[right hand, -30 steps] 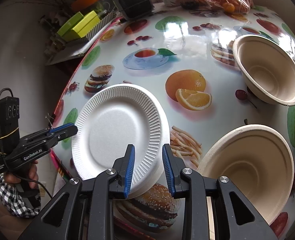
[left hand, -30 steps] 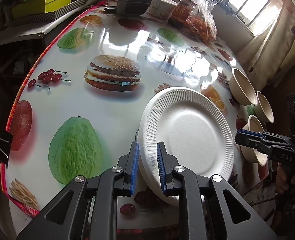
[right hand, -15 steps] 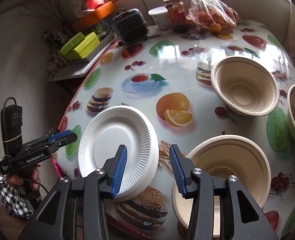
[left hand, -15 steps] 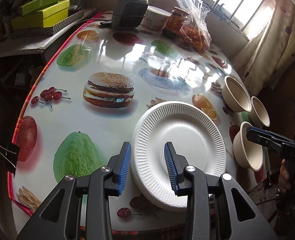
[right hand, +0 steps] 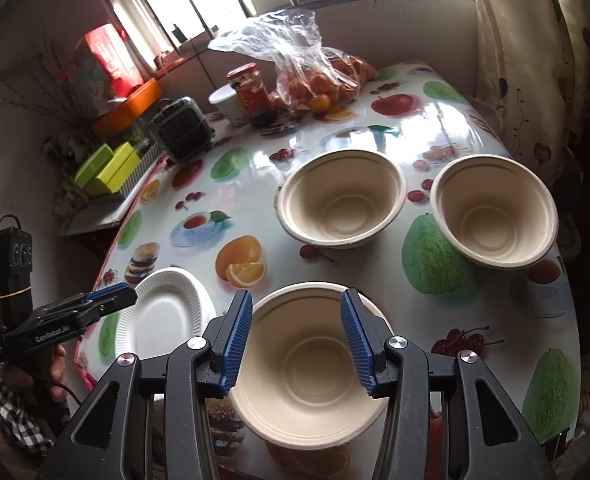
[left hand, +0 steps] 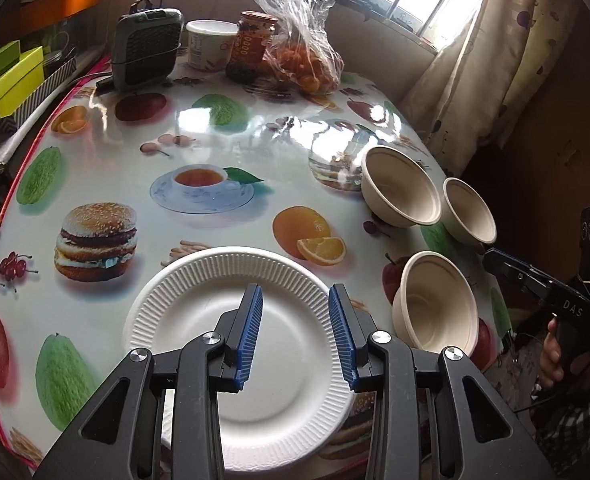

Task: Organize plates and bowls
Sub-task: 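Move the left tool to a beige paper bowl rim while the right tool reaches another bowl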

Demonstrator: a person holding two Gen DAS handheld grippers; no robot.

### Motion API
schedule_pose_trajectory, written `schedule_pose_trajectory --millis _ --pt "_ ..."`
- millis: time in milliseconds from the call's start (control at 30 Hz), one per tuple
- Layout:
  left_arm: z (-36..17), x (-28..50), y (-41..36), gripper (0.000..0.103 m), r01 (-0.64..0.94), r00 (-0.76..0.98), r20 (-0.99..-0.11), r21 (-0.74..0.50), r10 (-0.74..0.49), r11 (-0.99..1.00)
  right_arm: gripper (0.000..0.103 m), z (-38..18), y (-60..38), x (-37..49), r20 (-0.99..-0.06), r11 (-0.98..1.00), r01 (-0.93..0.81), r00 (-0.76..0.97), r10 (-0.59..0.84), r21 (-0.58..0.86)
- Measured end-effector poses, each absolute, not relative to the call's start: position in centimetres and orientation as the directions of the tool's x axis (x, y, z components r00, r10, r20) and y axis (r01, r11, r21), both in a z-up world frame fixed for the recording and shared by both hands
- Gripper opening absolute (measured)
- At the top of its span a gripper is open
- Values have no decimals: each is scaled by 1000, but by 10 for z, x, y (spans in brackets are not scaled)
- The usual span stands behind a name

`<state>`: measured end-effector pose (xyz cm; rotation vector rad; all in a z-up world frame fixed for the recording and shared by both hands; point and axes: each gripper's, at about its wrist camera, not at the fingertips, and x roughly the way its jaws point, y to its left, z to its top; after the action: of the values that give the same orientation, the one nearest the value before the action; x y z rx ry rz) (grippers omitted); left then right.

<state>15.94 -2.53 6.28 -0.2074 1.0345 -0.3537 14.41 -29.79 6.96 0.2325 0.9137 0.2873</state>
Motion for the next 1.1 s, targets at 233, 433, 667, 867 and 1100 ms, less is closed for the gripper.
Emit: schedule_pose_trajectory --millis 233,433,667,867,1100 --pt "65 187 -69 36 246 432 -802 -334 -412 910 46 65 -341 146 -729 943 -70 616 298 327" --pt "74 223 -97 36 258 442 -789 -343 -426 903 46 65 -361 161 -703 941 -48 652 284 336" --pt "67 272 -127 36 262 432 -802 -328 -414 908 46 54 -358 185 -706 942 -69 644 294 330" --pt "50 301 -140 36 261 393 -821 -333 -415 906 46 41 -354 205 -724 942 -74 622 300 326" --pt "37 317 -147 36 262 362 -832 -343 -421 902 44 29 -350 218 -733 938 -81 604 314 336"
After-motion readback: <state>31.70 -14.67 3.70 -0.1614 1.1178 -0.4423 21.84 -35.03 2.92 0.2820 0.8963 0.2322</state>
